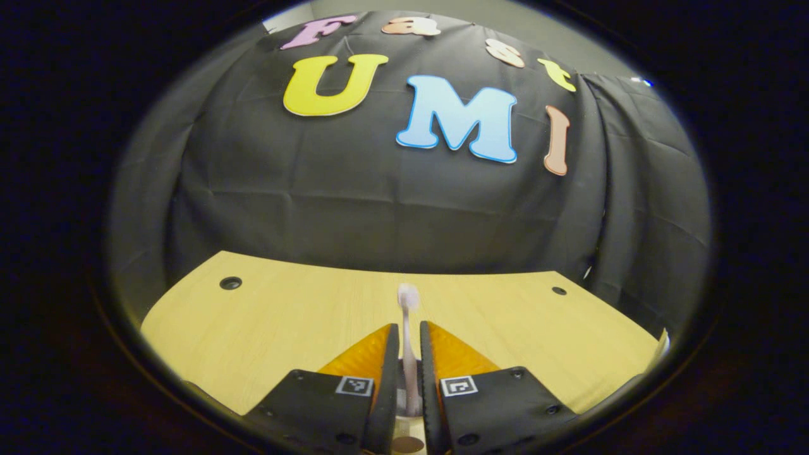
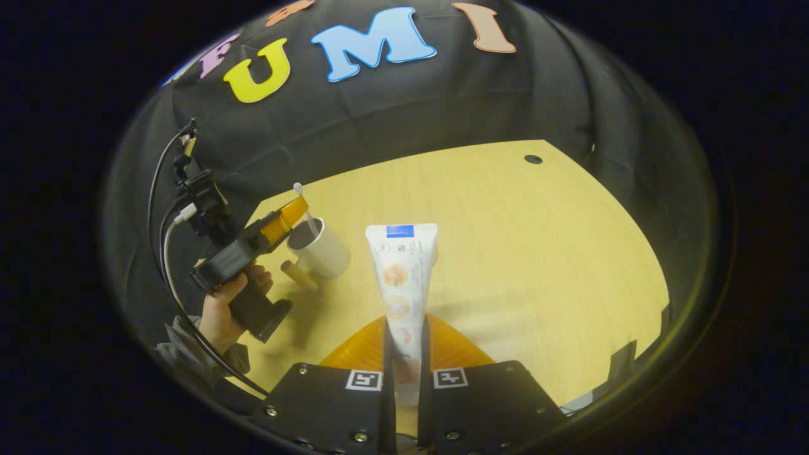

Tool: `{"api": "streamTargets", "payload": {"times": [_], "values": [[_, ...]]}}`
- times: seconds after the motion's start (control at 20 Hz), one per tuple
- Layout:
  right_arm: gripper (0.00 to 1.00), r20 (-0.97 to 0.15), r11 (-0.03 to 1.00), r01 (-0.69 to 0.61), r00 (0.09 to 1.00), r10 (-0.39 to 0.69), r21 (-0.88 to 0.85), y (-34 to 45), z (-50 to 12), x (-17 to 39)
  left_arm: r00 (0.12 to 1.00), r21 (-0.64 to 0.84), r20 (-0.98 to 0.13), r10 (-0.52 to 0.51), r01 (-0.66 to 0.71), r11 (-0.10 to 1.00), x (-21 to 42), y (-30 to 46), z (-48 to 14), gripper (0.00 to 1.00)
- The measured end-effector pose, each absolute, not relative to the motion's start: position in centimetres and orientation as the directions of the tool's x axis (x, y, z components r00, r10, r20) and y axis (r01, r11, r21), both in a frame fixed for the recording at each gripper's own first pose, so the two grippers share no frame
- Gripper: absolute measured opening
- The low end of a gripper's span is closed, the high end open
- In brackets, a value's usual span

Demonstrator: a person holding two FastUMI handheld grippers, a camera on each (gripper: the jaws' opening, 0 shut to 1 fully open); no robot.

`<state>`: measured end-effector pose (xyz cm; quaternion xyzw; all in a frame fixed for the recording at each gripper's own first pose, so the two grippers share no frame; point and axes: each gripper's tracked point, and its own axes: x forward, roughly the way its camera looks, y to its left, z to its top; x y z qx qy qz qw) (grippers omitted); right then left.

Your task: Put the toothbrush and toothpaste on the desktop into the cup, then pick up the cup and place it on the coaster on the desktop.

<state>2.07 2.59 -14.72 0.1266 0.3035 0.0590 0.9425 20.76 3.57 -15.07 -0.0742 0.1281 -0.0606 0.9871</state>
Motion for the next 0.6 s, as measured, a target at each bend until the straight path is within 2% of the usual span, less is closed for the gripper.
{"api": "streamTargets", "payload": {"times": [0.15,0.25,0.45,0.55,0.6], "values": [[0.14,-0.541,0.961,-0.079,0.813,0.217,0.267,3.5,-13.9,3.3,0.957,-0.181,-0.254,-0.142,0.098,0.979,19.7,3.9,-14.8,0.56],[0.14,-0.520,0.959,-0.113,0.820,0.238,0.261,4.3,-13.2,4.6,0.961,-0.180,-0.249,-0.123,0.079,0.981,19.2,4.5,-14.1,0.84],[0.14,-0.470,0.954,-0.183,0.838,0.277,0.237,5.8,-11.1,7.7,0.966,-0.184,-0.240,-0.097,0.053,0.982,17.2,5.4,-12.8,0.83],[0.14,-0.443,0.951,-0.213,0.847,0.295,0.226,6.9,-10.0,9.2,0.967,-0.188,-0.240,-0.086,0.041,0.981,16.3,5.6,-12.2,0.97],[0.15,-0.431,0.948,-0.227,0.849,0.305,0.224,7.4,-9.6,10.0,0.967,-0.192,-0.241,-0.082,0.035,0.981,15.8,5.7,-12.1,0.89]]}}
